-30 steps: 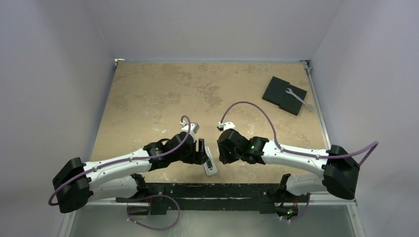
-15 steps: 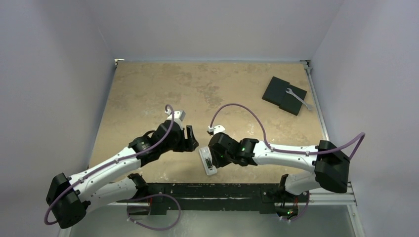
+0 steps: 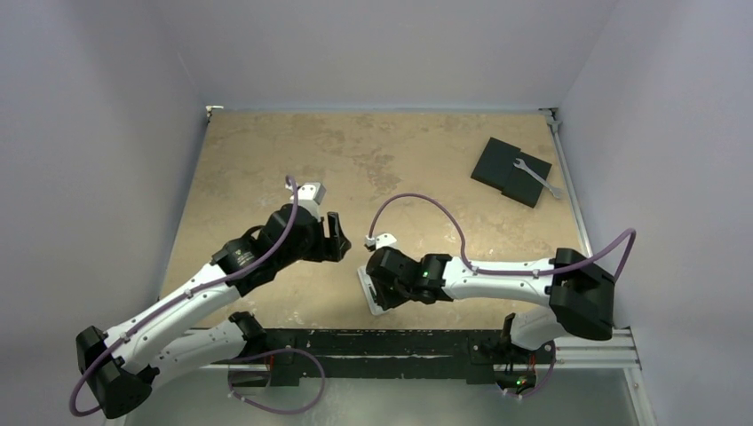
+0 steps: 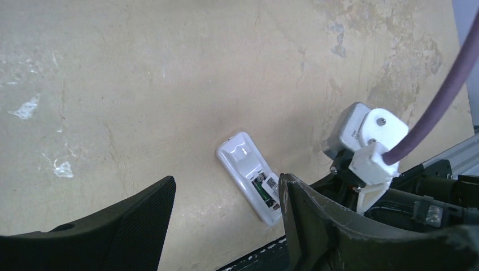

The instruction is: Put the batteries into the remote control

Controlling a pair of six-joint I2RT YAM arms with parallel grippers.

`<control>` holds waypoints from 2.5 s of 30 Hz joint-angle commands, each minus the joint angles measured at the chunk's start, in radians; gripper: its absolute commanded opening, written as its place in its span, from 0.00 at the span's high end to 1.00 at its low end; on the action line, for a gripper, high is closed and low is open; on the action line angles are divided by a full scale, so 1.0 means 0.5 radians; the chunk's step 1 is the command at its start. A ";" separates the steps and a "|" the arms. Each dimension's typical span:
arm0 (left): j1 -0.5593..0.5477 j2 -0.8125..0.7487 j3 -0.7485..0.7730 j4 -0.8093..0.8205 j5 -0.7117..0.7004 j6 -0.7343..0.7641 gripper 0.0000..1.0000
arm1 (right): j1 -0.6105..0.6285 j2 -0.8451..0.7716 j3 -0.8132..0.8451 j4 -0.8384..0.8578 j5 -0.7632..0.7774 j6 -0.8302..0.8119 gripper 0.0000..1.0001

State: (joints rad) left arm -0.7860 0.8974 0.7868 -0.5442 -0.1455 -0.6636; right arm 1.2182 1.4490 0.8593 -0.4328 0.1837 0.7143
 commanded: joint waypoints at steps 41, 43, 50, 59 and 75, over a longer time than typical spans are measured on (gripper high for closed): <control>0.010 -0.115 0.105 -0.140 -0.203 0.156 0.32 | 0.064 0.202 0.208 -0.076 0.159 0.144 1.00; 0.010 -0.118 0.105 -0.139 -0.203 0.157 0.32 | 0.064 0.204 0.210 -0.083 0.167 0.149 1.00; 0.010 -0.114 0.109 -0.137 -0.200 0.159 0.32 | 0.064 0.214 0.226 -0.097 0.173 0.151 1.00; 0.010 -0.111 0.111 -0.138 -0.203 0.163 0.32 | 0.064 0.243 0.254 -0.108 0.161 0.140 1.00; 0.010 -0.126 0.112 -0.139 -0.209 0.166 0.32 | 0.076 0.244 0.254 -0.122 0.142 0.148 1.00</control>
State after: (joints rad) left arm -0.7856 0.8524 0.8215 -0.6205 -0.2375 -0.6048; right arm 1.2457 1.5703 0.9501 -0.4797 0.2440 0.7746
